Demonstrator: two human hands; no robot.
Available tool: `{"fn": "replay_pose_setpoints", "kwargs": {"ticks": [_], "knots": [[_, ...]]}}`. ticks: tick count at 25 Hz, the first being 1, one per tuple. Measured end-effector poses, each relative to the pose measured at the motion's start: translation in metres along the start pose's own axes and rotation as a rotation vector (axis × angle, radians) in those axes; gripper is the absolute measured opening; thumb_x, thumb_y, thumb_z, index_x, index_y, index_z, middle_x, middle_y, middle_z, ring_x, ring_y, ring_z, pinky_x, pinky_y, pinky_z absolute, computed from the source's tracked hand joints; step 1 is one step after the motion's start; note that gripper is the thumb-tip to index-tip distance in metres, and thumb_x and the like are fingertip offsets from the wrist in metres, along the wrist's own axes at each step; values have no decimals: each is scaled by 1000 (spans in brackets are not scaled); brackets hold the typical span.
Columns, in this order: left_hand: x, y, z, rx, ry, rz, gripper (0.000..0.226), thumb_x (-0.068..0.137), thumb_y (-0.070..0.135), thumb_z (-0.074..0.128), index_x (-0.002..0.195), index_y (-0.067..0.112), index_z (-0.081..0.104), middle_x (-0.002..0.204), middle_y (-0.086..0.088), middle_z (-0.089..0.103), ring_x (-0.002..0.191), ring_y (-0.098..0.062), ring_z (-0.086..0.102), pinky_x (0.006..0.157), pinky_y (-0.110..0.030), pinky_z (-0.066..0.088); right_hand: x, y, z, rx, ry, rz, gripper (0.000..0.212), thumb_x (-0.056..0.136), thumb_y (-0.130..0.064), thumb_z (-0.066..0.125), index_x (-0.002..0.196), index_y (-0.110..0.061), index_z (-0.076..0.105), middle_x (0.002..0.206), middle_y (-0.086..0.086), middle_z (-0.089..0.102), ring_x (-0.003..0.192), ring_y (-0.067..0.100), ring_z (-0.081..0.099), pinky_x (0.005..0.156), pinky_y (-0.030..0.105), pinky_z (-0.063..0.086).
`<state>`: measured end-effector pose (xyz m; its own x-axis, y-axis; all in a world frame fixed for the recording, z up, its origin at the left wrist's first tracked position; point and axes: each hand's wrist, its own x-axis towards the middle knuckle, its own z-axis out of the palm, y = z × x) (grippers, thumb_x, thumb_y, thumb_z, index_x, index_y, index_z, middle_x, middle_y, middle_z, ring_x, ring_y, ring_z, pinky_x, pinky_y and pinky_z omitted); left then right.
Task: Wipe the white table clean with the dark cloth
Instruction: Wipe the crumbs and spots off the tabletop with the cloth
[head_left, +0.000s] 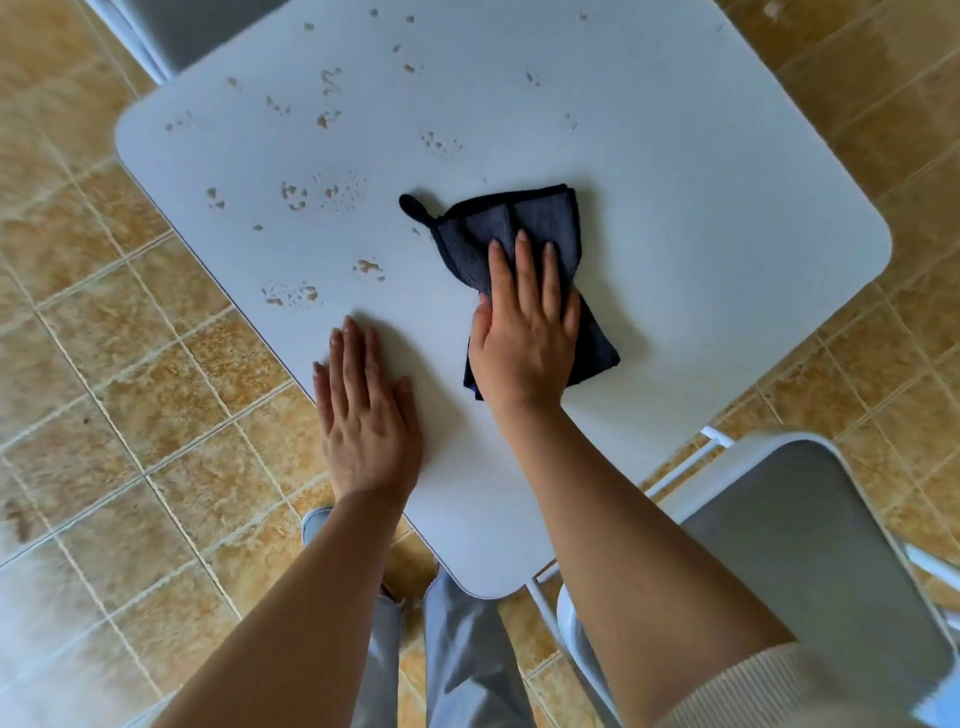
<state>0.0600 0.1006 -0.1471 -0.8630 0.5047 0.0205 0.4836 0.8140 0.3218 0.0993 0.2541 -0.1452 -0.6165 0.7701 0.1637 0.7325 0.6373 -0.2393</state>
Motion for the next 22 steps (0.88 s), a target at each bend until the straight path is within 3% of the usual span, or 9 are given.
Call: {"fn": "replay_pose_setpoints", "kwargs": {"ticks": [5, 9, 12, 14, 16, 19, 22], "knots": [[0, -1, 1, -4, 18, -5, 57, 101, 30, 31, 153, 7, 24, 160, -9, 23, 149, -19, 14, 123, -36, 5, -56, 31, -20, -60, -51, -93, 48, 102, -32, 42, 149, -24, 43, 157, 1, 39, 147, 25, 34, 110, 46, 37], [2, 2, 1, -6, 21, 5, 57, 101, 31, 30, 152, 6, 25, 160, -9, 24, 149, -20, 15, 122, -37, 7, -28, 71, -23, -144, -5, 145, 47, 104, -35, 36, 148, -22, 44, 157, 3, 39, 146, 28, 35, 110, 48, 39], [2, 0, 2, 6, 27, 1, 57, 100, 31, 29, 152, 5, 27, 159, -9, 24, 148, -19, 16, 122, -38, 9, 35, 60, -11, -112, -3, 275, 51, 101, -34, 36, 151, -23, 40, 160, 3, 35, 148, 29, 30, 113, 51, 34], [1, 0, 1, 10, 24, -1, 57, 100, 30, 30, 152, 5, 27, 159, -9, 24, 148, -19, 15, 122, -38, 9, 67, 37, 0, -102, -53, 223, 53, 101, -35, 35, 153, -25, 34, 162, 2, 29, 150, 28, 24, 117, 50, 28], [1, 0, 1, 16, 15, 2, 58, 100, 30, 30, 152, 5, 25, 160, -9, 22, 149, -19, 14, 122, -39, 9, 73, 6, 11, -89, -38, 93, 52, 99, -35, 39, 150, -25, 40, 160, 2, 34, 148, 28, 29, 114, 50, 31], [0, -1, -1, 24, 13, 5, 58, 101, 29, 31, 152, 5, 24, 160, -9, 22, 149, -20, 15, 122, -41, 12, 36, -25, 17, -52, 19, -101, 49, 97, -33, 46, 145, -23, 50, 153, 4, 45, 143, 28, 41, 108, 49, 39], [1, 0, 0, 22, 25, 7, 57, 101, 29, 32, 152, 4, 26, 159, -10, 24, 148, -21, 18, 121, -42, 15, -12, -4, -1, -66, -44, -200, 49, 102, -34, 43, 150, -23, 43, 157, 2, 40, 146, 25, 36, 108, 47, 39]]}}
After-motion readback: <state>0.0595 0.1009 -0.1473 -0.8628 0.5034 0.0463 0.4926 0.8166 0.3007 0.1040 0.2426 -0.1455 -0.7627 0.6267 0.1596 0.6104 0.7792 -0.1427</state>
